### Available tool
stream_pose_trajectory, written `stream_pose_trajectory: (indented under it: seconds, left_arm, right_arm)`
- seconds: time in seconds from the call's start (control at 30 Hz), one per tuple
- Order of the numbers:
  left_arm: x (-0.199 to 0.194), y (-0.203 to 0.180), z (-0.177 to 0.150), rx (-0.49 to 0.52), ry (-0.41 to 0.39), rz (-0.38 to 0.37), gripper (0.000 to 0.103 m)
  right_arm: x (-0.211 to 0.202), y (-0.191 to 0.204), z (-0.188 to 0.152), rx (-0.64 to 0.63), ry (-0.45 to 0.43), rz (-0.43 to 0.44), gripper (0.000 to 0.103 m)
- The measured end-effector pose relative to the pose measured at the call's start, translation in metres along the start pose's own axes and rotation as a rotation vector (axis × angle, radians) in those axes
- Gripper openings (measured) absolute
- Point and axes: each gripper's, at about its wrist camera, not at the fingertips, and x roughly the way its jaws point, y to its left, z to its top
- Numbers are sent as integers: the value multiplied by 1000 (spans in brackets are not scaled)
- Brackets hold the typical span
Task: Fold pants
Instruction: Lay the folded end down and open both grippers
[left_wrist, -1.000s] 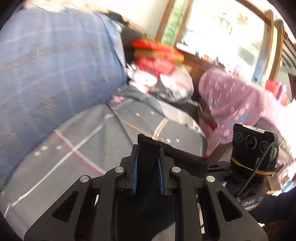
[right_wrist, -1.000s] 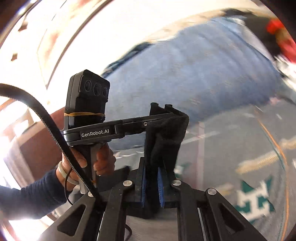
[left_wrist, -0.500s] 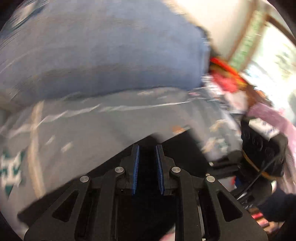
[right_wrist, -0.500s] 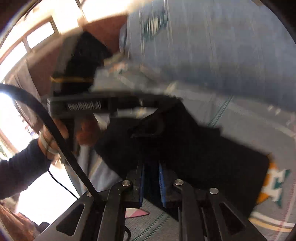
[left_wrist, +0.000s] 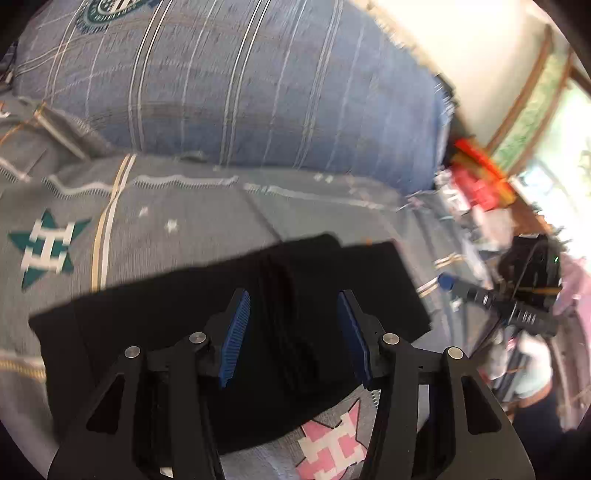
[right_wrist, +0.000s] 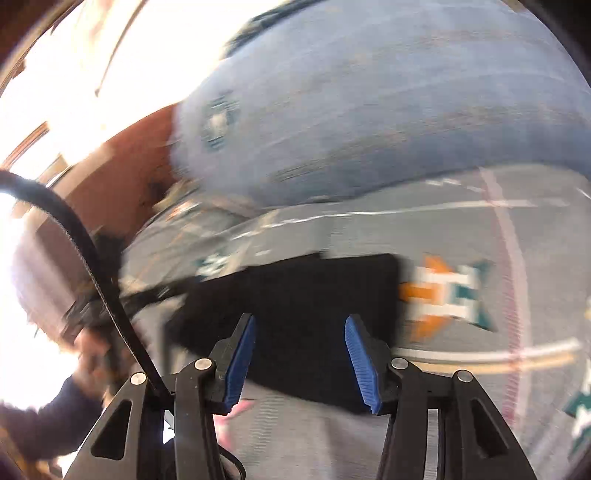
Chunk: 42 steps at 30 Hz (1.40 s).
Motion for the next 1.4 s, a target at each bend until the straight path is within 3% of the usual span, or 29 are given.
stream_pose_trajectory:
  seconds: [0.1,0.27,0.4,0.47,0.5,0.6,0.73,0.83,1.03,1.2,1.4]
  left_arm:
    - [19,-10,-6,-20,49,63,49]
    - [39,-15,-14,-90,79,68,49]
    - [44,-20,-14,-112,64,49,49]
    - [44,-26,-14,-92,72,25,41]
    - [45,-32,-14,-72,84,6,32]
    - [39,-44,-14,-31,62,26,30]
    - [38,-30,-19,-68,47,155,30]
    - [37,-11,-22,-142,56,114,30]
    - [19,-18,-25,-67,14,237,30]
    - [5,-9,-35,-87,-9,283,30]
    - [-8,-8,-43,-88,-24,351,30]
  right_arm:
    - [6,-26,-1,79,5,-43,48]
    - [40,-34,-1,118,41,-3,48]
    - [50,-35,-5,87,47,-6,33]
    - [47,-38,-5,87,29,5,26]
    - [43,-39,-7,86,22,6,24]
    - [29,-40,-8,62,7,-8,22]
    - [32,-43,-12,56,35,-70,22]
    - [41,-44,-15,66,55,-98,22]
    - [23,-35,-11,64,2,-167,30]
    - [9,-17,-9,34,-33,-140,35]
    - [17,12,-9,-5,-10,-95,41]
